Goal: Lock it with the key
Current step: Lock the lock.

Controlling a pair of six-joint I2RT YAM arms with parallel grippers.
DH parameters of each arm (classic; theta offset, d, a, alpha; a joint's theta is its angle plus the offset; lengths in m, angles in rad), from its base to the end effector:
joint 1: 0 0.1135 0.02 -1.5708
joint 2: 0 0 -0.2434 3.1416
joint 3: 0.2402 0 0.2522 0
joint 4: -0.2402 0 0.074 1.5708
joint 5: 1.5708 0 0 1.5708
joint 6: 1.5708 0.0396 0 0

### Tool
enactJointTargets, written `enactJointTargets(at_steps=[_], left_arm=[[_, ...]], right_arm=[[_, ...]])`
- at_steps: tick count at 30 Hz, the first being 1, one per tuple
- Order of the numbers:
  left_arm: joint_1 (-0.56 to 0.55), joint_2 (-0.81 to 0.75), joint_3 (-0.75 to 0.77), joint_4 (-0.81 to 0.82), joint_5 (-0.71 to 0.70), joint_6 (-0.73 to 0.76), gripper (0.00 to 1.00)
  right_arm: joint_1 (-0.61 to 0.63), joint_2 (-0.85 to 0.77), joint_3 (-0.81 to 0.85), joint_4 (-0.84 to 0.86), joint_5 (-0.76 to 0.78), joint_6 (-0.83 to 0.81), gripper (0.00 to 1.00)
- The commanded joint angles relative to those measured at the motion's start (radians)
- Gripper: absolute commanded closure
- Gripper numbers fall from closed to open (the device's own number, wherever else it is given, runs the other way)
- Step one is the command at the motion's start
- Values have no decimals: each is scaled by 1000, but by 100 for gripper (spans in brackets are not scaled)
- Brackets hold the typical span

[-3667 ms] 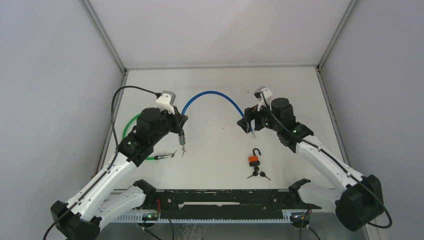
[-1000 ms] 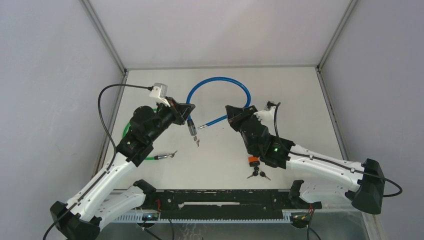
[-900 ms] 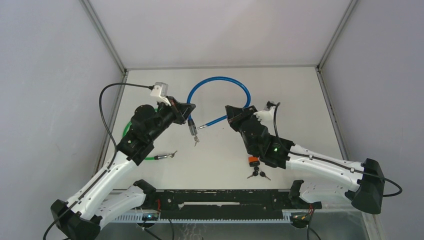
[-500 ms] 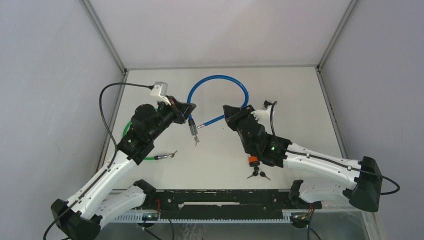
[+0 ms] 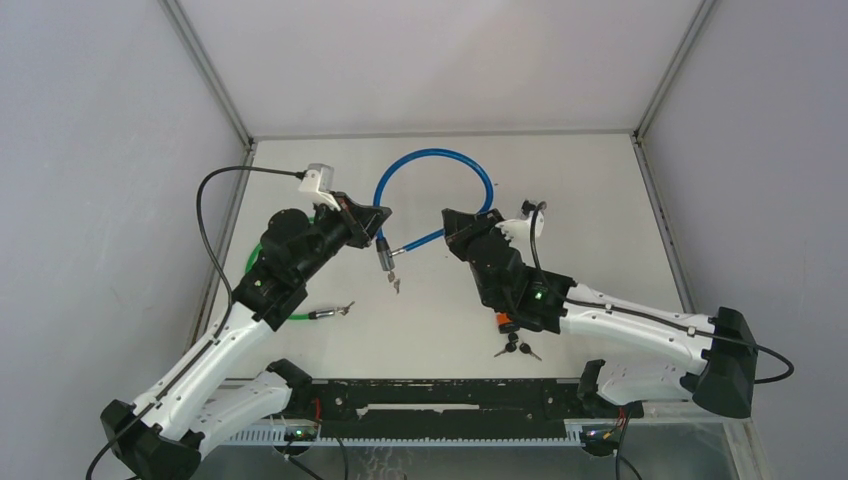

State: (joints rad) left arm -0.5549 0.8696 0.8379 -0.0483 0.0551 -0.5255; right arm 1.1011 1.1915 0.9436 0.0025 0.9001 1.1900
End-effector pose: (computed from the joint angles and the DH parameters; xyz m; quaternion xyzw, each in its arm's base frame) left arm 0.1883 -0.1193 0.3426 0.0295 0.7342 -0.3661 0.5711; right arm 0.1534 0.2336 0.3137 0.2989 0.6972 0.3632 0.5409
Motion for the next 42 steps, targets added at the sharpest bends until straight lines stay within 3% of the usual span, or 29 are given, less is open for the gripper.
enactJointTargets(at_steps=[1,14,21,30,36,42], left_arm=[[6,-17,64,1,-17,-16,100],[-14,-16,42,6,-198,-67,100],[-27,-73,-26,60,-338,-150,100],[-35,-130,-98,165,-251,-117,100],[-36,-135,-101,137,-194,-79,100],[-35,-149,-124,142,-207,-86,100]], right_arm=[[22,-4,71,70,49,3,100],[139,76,220,-109,72,52,100],[168,113,248,-251,122,212,100],[157,129,245,-239,32,249,100],[130,137,215,-118,-66,165,100],[119,145,213,-147,-90,206,100]])
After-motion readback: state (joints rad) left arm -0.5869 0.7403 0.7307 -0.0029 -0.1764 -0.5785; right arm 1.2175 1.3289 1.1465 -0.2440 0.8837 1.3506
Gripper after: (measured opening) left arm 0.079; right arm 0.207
